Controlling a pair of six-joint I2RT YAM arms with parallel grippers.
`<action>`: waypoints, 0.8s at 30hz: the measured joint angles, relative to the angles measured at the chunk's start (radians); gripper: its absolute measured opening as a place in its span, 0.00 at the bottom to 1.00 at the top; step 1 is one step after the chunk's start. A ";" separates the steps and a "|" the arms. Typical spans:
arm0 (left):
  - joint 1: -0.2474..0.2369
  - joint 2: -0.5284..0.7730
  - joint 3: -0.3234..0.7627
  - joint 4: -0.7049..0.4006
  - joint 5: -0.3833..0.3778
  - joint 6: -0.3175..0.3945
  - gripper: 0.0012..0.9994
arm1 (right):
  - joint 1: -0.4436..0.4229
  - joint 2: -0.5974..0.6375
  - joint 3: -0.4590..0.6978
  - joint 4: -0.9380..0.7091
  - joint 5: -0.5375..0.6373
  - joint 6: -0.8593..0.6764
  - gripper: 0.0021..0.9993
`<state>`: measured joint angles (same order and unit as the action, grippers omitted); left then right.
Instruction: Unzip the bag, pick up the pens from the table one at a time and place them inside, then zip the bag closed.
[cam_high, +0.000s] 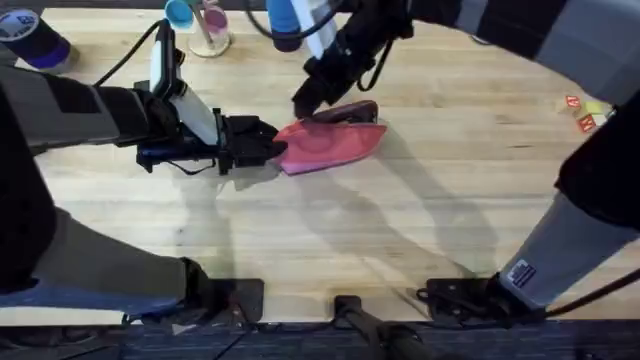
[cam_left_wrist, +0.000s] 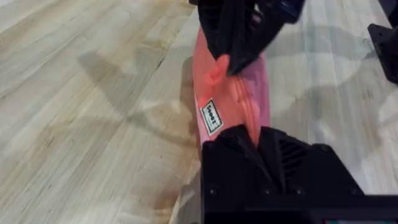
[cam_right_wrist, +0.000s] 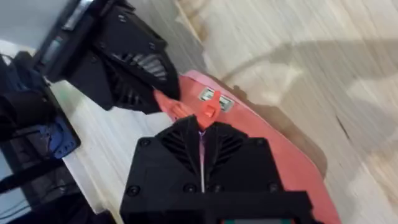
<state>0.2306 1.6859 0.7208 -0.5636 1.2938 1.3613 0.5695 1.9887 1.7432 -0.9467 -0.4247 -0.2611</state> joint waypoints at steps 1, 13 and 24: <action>0.000 0.000 0.000 0.000 0.000 0.000 0.04 | -0.012 0.000 0.000 -0.007 -0.004 0.000 0.03; -0.006 0.000 0.000 0.003 0.004 0.000 0.04 | -0.161 0.000 0.000 -0.065 0.023 0.002 0.03; -0.015 0.000 0.000 0.002 0.005 0.000 0.04 | -0.292 0.000 -0.002 -0.087 0.086 -0.001 0.03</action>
<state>0.2154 1.6859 0.7208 -0.5613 1.2987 1.3613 0.2772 1.9888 1.7416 -1.0332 -0.3386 -0.2623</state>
